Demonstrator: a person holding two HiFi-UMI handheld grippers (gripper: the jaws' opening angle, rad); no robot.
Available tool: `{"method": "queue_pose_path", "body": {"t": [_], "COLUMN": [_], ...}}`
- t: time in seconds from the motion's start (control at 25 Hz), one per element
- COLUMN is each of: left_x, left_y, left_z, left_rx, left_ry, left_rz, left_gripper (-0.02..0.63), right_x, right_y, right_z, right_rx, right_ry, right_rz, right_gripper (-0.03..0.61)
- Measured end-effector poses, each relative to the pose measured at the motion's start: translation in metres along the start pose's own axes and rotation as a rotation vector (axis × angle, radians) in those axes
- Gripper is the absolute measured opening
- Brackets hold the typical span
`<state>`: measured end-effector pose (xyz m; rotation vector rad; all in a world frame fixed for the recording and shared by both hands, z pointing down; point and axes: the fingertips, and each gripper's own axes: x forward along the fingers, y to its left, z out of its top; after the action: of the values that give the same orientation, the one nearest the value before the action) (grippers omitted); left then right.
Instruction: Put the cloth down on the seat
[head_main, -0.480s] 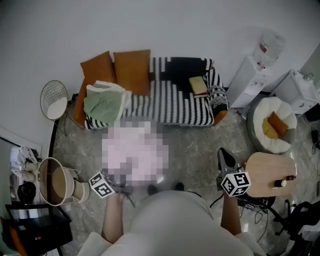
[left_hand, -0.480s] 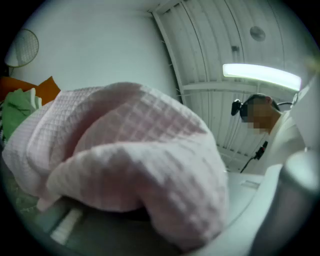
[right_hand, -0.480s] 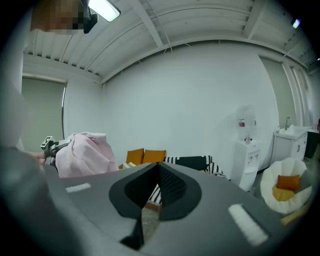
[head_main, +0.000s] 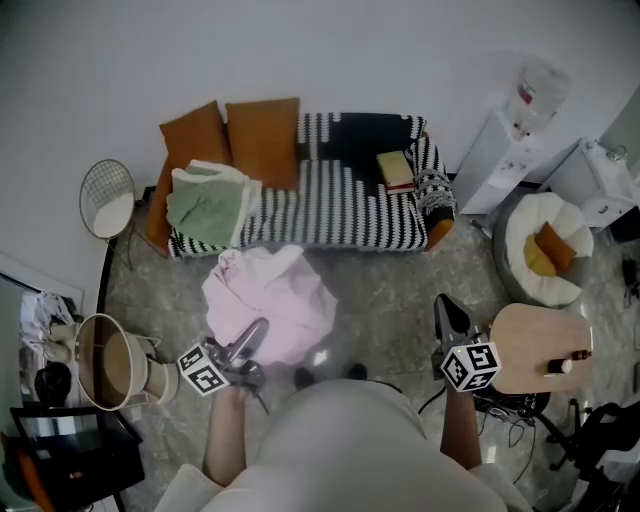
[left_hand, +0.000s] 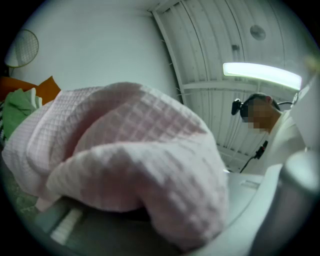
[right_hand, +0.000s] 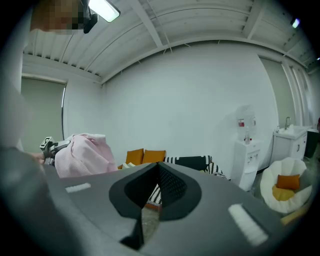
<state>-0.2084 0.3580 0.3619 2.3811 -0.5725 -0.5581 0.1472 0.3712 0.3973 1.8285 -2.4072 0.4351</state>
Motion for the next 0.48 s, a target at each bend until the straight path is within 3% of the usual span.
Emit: {"method": "queue_pose_path", "body": {"t": [0.48], "left_x": [0.011], "left_y": [-0.010], "left_z": [-0.028], "left_rx": [0.003], "left_ry": [0.012], "left_rz": [0.038], "left_gripper": [0.147], "right_x": [-0.014], "right_y": [-0.036], "right_z": [-0.015], "right_rx": [0.028], "right_ry": [0.022], "right_rz": [-0.013], "right_gripper": [0.005]}}
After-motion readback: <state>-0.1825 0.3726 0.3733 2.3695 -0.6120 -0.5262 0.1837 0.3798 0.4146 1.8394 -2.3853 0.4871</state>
